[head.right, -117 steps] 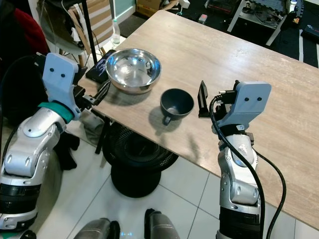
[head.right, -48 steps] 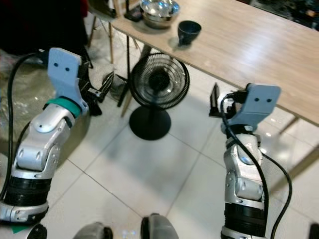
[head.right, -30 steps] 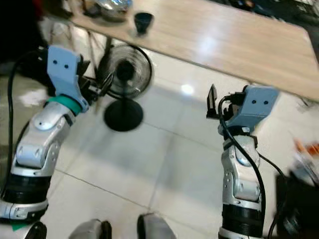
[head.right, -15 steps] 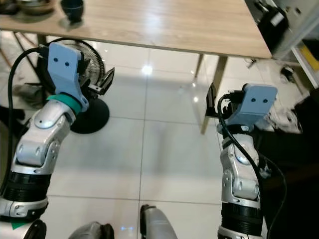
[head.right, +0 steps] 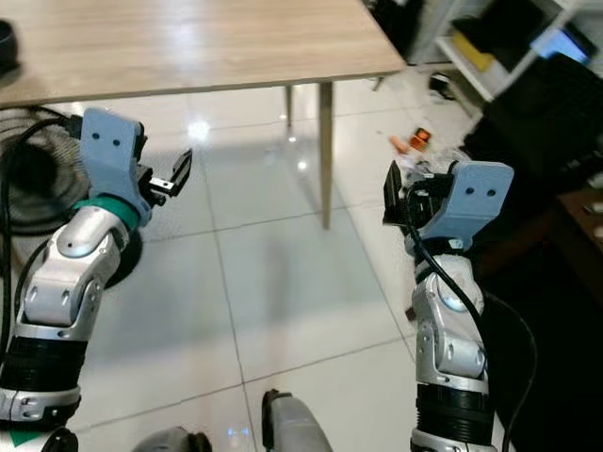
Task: Setting the table
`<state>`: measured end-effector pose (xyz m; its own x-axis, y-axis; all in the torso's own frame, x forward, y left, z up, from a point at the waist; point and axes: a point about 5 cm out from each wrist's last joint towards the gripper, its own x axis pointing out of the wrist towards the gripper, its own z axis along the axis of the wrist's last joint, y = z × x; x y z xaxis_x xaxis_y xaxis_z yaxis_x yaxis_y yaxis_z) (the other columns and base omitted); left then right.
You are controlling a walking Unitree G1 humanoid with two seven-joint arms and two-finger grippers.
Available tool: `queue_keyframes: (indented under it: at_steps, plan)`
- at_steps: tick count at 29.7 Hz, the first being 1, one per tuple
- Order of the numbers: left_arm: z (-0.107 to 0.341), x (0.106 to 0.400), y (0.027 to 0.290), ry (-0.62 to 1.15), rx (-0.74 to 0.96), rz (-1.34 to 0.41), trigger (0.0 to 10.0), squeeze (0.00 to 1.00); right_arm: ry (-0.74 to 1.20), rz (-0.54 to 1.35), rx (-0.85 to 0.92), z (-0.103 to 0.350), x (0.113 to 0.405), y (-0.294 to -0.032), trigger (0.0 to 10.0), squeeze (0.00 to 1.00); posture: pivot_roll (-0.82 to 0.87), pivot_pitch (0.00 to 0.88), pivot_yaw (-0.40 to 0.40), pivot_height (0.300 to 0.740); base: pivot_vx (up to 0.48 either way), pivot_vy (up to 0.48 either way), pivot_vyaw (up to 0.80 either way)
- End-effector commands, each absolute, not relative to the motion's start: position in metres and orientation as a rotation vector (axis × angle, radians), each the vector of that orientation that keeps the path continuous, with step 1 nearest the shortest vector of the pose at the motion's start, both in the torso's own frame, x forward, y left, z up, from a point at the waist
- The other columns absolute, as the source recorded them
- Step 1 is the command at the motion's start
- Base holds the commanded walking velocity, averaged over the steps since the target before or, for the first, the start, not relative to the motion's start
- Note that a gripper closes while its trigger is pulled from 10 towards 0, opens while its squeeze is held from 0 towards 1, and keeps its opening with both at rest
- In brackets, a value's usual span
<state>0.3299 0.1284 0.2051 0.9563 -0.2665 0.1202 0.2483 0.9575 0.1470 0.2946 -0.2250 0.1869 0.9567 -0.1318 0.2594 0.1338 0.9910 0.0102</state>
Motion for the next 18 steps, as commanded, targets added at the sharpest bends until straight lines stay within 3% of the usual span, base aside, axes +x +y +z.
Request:
queue_keyframes:
  at_steps: [1, 18]
  plan:
    - [0.2004, 0.3302, 0.1299, -0.120, 0.141, -0.253, 10.0, 0.00, -0.238, -0.166, -0.009, 0.1816, 0.2928, -0.2295, 10.0, 0.00, 0.01, 0.030, 0.003, 0.740, 0.000, 0.000, -0.80]
    - [0.2022, 0.3332, 0.1362, -0.125, 0.167, -0.242, 10.0, 0.00, -0.206, -0.208, -0.036, 0.1759, 0.2929, -0.2356, 10.0, 0.00, 0.01, 0.033, 0.007, 0.740, 0.000, 0.000, -0.80]
